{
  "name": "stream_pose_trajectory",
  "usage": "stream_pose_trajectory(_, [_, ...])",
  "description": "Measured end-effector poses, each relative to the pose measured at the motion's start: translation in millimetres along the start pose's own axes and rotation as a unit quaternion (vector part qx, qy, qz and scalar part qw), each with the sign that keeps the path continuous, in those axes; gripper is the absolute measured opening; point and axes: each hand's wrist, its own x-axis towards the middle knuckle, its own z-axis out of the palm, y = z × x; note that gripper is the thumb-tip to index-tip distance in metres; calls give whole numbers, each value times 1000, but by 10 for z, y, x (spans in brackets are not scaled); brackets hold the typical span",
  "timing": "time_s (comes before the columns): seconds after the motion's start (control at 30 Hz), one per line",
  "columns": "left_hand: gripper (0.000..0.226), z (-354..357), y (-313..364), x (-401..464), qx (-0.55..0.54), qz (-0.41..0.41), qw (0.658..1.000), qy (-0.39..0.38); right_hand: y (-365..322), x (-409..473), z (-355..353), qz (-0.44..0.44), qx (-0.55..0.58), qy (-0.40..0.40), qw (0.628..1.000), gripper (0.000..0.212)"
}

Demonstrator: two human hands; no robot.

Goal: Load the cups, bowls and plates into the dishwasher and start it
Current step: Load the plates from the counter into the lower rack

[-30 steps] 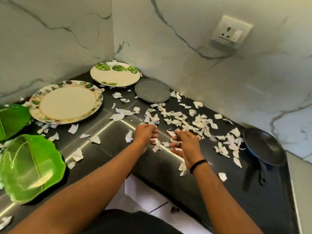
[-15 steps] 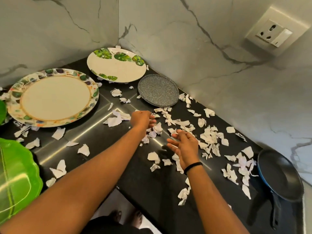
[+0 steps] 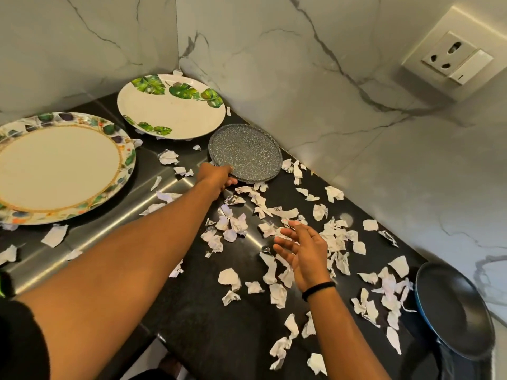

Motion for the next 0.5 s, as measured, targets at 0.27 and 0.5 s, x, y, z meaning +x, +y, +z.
stream_pose_trajectory(0.27, [17,-345,168,-349,-17,85,995,-58,-233,29,90,-17,56,14,998,32])
stream_pose_trajectory(0.5, [30,-843,-71,-968,-14,146,978,-146,-197,-77,184,-7,126,25,992,53])
